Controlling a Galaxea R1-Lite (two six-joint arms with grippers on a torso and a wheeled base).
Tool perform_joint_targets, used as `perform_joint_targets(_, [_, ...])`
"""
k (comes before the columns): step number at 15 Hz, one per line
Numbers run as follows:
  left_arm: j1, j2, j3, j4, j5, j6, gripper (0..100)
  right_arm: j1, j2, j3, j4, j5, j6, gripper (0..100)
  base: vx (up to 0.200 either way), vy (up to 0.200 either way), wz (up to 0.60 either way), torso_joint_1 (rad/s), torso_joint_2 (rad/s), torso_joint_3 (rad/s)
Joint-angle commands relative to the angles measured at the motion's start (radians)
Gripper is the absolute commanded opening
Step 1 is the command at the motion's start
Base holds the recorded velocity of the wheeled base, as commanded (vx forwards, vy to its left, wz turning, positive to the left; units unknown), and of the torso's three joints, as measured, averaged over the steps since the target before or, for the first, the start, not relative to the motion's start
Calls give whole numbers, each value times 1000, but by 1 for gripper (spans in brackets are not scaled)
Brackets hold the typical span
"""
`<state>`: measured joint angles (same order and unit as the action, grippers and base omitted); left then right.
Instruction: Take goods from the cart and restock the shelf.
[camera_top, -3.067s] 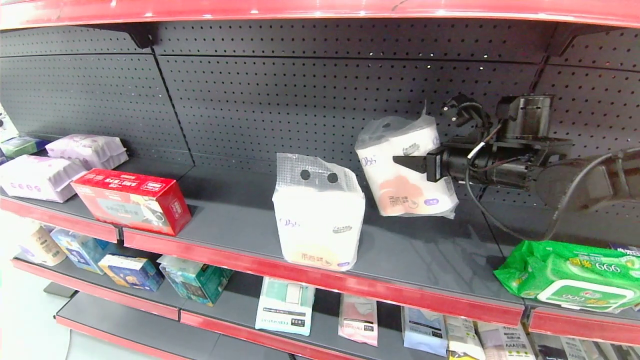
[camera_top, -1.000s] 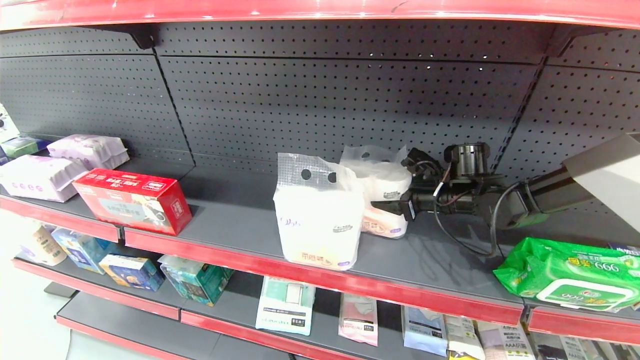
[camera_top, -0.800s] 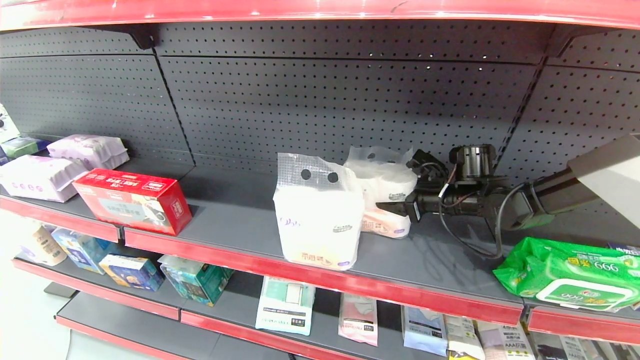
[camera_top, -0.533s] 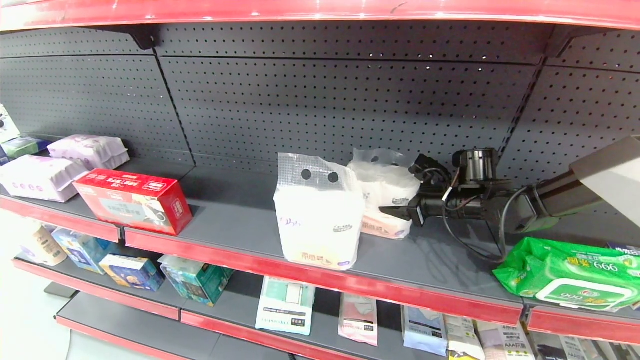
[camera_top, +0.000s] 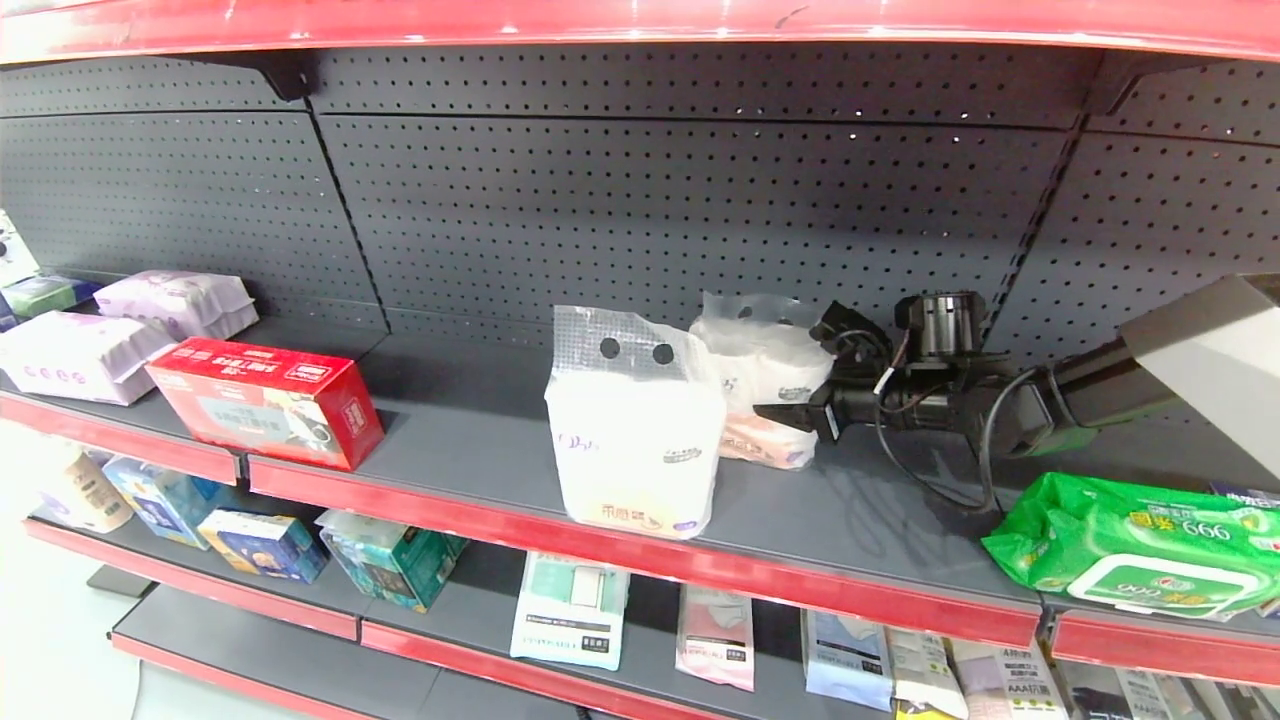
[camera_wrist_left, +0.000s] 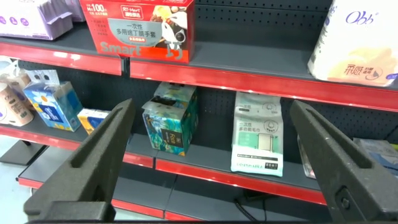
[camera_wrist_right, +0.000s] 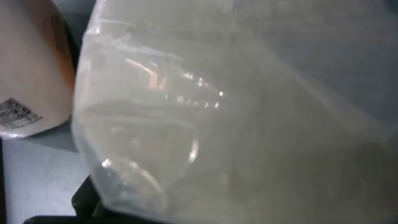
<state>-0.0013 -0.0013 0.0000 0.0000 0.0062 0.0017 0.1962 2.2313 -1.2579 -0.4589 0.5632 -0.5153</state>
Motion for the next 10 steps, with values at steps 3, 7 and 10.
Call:
perform_joint_targets(3, [0,1,0,0,0,0,100,52,27,-28,-1,6,31,0,0,0,0,0,0,0])
perform_joint_targets(7, [0,1,0,0,1,0,100,83,28,-37,-1,6,32,0,0,0,0,0,0,0])
perform_joint_targets(10, [0,1,0,0,0,0,100,104,37,-57,-1,7,35,0,0,0,0,0,0,0])
